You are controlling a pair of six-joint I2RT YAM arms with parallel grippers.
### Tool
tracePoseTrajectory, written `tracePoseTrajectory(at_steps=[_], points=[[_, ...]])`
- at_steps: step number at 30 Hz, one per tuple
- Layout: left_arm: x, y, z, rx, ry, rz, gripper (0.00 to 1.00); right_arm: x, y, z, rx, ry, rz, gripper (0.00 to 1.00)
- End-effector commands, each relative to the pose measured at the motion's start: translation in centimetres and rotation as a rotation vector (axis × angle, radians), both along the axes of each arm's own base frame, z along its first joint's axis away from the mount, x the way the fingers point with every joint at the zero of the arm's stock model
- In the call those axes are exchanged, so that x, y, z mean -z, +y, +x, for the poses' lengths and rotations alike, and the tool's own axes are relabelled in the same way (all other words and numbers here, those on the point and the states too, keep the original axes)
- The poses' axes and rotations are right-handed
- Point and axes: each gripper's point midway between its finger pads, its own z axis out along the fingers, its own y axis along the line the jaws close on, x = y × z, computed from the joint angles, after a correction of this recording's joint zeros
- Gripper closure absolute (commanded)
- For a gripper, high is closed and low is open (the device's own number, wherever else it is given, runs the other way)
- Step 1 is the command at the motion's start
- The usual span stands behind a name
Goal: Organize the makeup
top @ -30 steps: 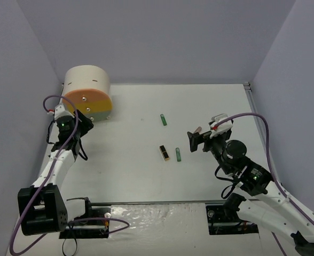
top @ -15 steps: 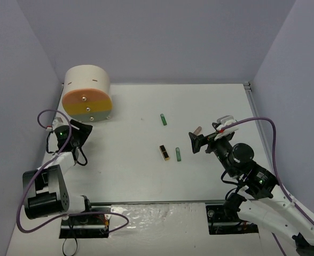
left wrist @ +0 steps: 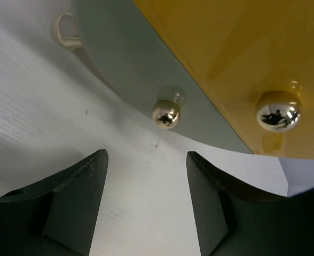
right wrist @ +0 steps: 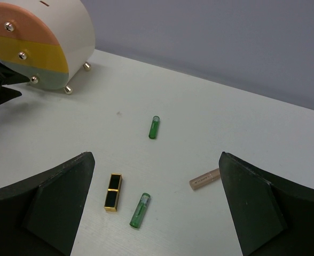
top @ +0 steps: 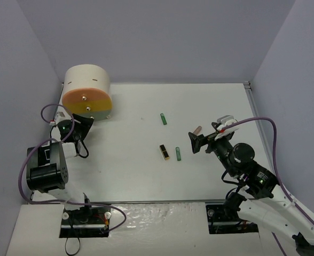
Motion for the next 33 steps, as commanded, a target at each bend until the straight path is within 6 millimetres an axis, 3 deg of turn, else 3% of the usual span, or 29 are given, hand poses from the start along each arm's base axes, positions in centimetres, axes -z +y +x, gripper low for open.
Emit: tracePoseTrajectory(at_steps=[1, 8, 15, 33], points=[[-6.5, 0.9, 4.0, 0.004, -0.224, 0.038, 0.43, -2.0, 0.6, 0.2, -0.010, -0.052, 0.064, 0.00], [-6.1, 1.2, 5.5, 0.000, -0.226, 0.021, 0.49, -1.9, 0.8, 0.4, -0.010, -0.049, 0.058, 0.00], [-5.8, 1.2, 5.9, 0.005, -0.223, 0.022, 0.50, -2.0, 0.9, 0.3, -0.022, -0.051, 0.054, 0.00], [-6.1, 0.1, 6.8, 0.046, -0.237, 0.016, 0.64, -1.7, 1.0, 0.4, -0.019, -0.048, 0.044, 0.00]])
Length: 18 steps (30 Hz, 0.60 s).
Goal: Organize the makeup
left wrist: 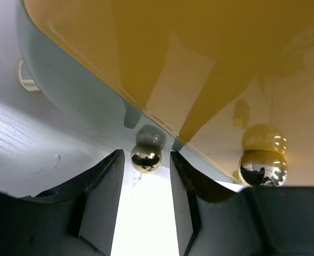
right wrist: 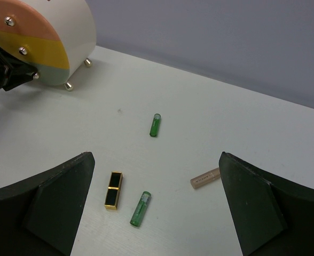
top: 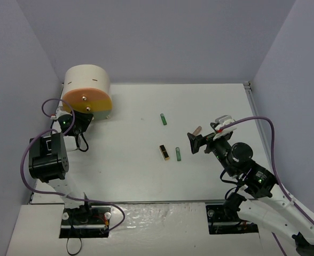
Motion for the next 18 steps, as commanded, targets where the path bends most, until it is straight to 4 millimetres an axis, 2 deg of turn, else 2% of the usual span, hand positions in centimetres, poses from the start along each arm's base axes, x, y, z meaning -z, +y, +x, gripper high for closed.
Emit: tracePoseTrajectory(at_steps=[1, 11, 15, 18], points=[[-5.39, -0.13, 2.53, 0.021, -0.177, 0.038, 0.64, -2.09, 0.66, 0.31, -0.009, -0.057, 0.056, 0.00], [-5.50, -0.40, 2.65, 0.023, -0.184, 0.032, 0.67, -1.91, 0.71, 0.36, -0.009, -0.053, 0.052, 0.00], [-5.46, -0.41, 2.66, 0.021, -0.183, 0.026, 0.74, -1.86, 0.77, 0.41, -0.009, -0.051, 0.049, 0.00], [-5.44, -0.45, 2.48, 0.021, -0.182, 0.024, 0.84, -1.95, 0.70, 0.39, -0.007, -0.053, 0.052, 0.00]])
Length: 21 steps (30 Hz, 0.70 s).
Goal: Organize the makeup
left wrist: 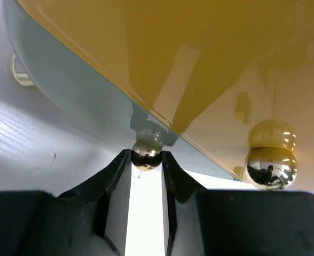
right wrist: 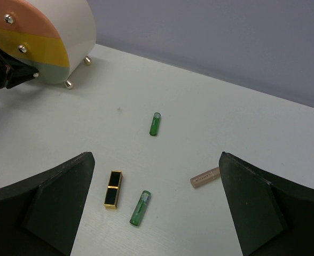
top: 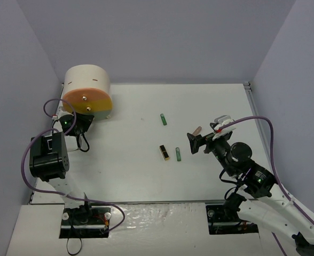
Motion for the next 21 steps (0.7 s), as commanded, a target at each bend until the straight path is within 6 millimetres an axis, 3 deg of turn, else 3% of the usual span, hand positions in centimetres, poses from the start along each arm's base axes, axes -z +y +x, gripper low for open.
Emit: tracePoseTrajectory(at_steps=[1, 6, 21], points=[[-5.8, 0.1, 2.2, 0.010, -0.186, 0.029, 0.89, -2.1, 0.6, 0.3, -0.007, -0.057, 0.057, 0.00], [-5.6, -0.1, 0.7, 0.006, -0.177, 0.024, 0.98, -2.1, 0.6, 0.3, -0.007, -0.058, 0.058, 0.00], [-3.8, -1.0, -6.1, -0.022, -0.094, 0.027, 0.98, -2.3, 0.7, 0.2, -0.016, -0.057, 0.066, 0.00]])
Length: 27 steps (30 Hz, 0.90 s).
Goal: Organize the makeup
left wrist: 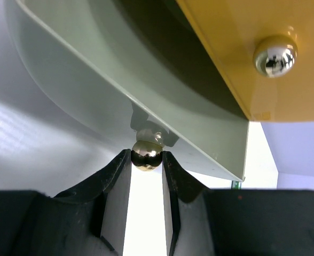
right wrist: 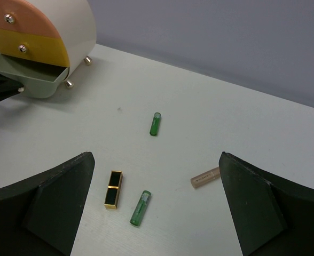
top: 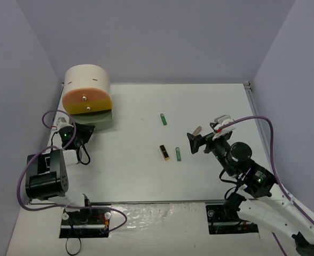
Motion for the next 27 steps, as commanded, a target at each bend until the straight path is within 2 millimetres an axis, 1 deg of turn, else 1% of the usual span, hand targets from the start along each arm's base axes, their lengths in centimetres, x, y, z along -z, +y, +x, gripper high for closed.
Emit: tracePoseTrajectory(at_steps=[1, 3, 9, 10, 16, 17, 18, 22, 24, 25, 27], points=[[-3.9, 0.1, -0.2, -0.008, -0.117, 0.032, 0.98, -2.3, 0.7, 0.2, -0.016, -0.059, 0.067, 0.00], [-4.0, 0.0, -0.9, -0.010, -0.116, 0.035, 0.98, -2.4, 0.6, 0.1, -0.014, -0.060, 0.068, 0.00], [-3.2, -0.4, -3.0, -0.020, -0.085, 0.025, 0.98, -2.1, 0.9, 0.3, -0.020, -0.051, 0.063, 0.00], [-3.2, -0.4, -3.0, -0.019, -0.085, 0.027, 0.98, -2.1, 0.9, 0.3, -0.022, -0.051, 0.063, 0.00], [-2.7, -0.7, -4.5, -0.016, -0.061, 0.030, 0.97, -1.8, 1.3, 0.4, -0.029, -0.040, 0.059, 0.00], [-2.7, -0.7, -4.7, -0.017, -0.057, 0.031, 0.95, -1.8, 1.3, 0.4, -0.030, -0.039, 0.059, 0.00], [-2.6, -0.7, -4.8, -0.016, -0.054, 0.033, 0.91, -1.8, 1.4, 0.4, -0.031, -0.039, 0.059, 0.00], [-2.1, -0.8, -5.4, -0.015, -0.026, 0.032, 0.79, -1.8, 1.3, 0.4, -0.029, -0.039, 0.059, 0.00], [-2.0, -0.8, -5.5, -0.016, -0.018, 0.034, 0.70, -1.8, 1.4, 0.4, -0.029, -0.037, 0.059, 0.00], [-1.8, -0.7, -5.6, -0.016, -0.011, 0.033, 0.69, -1.7, 1.4, 0.4, -0.029, -0.036, 0.057, 0.00], [-1.6, -0.8, -5.6, -0.012, 0.002, 0.034, 0.61, -1.5, 1.5, 0.5, -0.030, -0.030, 0.054, 0.00]])
